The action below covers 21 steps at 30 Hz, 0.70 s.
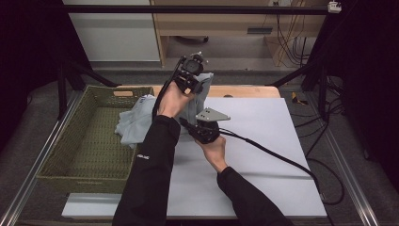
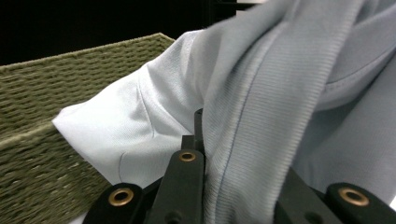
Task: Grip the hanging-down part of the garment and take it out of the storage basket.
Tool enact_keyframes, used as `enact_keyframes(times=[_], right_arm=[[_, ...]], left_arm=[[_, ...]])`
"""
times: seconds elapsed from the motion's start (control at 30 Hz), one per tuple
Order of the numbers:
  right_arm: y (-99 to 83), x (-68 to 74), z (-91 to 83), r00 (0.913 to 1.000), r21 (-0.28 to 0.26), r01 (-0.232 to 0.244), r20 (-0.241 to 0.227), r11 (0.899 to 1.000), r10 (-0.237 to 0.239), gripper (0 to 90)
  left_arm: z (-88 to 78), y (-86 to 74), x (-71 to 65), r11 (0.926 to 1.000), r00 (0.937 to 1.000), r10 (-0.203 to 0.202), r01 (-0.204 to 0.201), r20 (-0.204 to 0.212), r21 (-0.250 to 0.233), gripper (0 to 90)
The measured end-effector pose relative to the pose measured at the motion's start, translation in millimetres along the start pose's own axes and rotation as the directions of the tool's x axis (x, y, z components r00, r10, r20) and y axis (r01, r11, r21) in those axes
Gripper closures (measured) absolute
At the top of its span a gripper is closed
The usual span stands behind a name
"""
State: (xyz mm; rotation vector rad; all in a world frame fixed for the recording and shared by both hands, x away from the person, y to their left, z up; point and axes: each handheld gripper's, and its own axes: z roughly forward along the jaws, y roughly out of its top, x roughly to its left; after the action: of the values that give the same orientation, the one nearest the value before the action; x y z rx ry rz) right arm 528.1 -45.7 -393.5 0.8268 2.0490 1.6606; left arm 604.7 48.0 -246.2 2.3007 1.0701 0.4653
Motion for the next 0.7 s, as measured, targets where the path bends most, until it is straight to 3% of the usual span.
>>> enact_keyframes(times=[0.33, 0.5, 0.7], right_arm=[[6.6, 0.4, -31.6, 0.9986, -0.029, 0.051, 0.015, 0.998, -0.051, 87.2], [10.5, -3.3, -54.1, 0.9965, -0.038, 0.080, 0.027, 0.996, -0.079, 87.2], [15.3, -11.0, -82.9, 0.9955, -0.038, 0.083, 0.049, 0.996, -0.082, 87.2]], left_arm=[[-3.5, 0.5, -3.0, 1.0000, 1.0000, 0.000, 0.000, 0.005, -0.007, 83.1], [-3.6, 1.4, -7.6, 0.9999, 0.9999, 0.010, -0.010, 0.006, -0.005, 83.1], [-5.9, 2.4, -13.5, 0.9998, 0.9998, 0.019, -0.019, 0.011, -0.003, 83.1]])
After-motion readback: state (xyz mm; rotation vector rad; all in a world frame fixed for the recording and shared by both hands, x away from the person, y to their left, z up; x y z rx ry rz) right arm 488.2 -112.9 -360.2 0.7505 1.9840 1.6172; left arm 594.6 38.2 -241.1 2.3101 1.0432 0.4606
